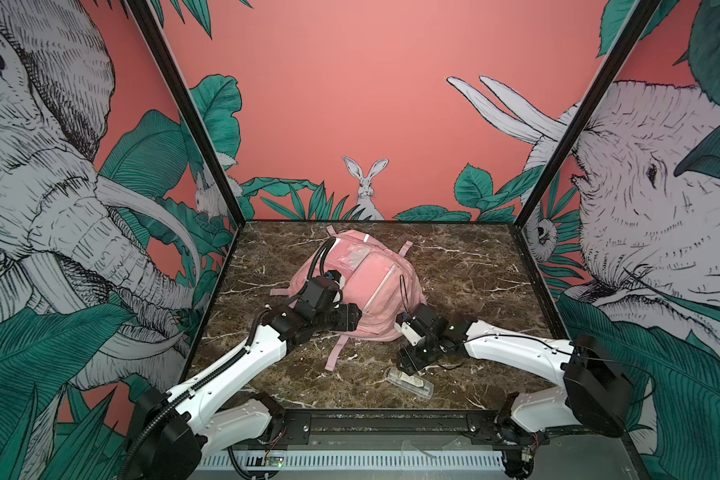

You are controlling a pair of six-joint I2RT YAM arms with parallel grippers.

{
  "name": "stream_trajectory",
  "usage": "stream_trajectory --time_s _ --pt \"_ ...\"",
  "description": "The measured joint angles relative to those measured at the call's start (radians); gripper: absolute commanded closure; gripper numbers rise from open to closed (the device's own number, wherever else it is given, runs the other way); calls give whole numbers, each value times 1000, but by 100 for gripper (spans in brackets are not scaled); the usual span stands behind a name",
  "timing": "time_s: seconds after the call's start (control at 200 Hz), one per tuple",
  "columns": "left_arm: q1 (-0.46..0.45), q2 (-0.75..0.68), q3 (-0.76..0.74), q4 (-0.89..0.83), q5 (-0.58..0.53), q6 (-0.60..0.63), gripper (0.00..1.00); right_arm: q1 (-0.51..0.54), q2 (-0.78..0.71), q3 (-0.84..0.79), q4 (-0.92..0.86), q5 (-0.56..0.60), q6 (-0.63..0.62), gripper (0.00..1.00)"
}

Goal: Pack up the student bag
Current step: 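Release the backpack and move both grippers down toward the clear pencil case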

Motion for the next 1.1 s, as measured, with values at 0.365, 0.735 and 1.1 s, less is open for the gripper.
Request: stream_trajectory --time_s 0.365,0.735,1.1 --pt "-235 -30 -124 -42 -23 -92 27 0 -42 -122 40 -62 38 23" --pt "-297 34 -158 16 -29 -163 27 35 -135 -165 2 -31 34 21" --pt "-301 48 -180 39 -2 -193 27 111 -150 -218 26 -11 90 21"
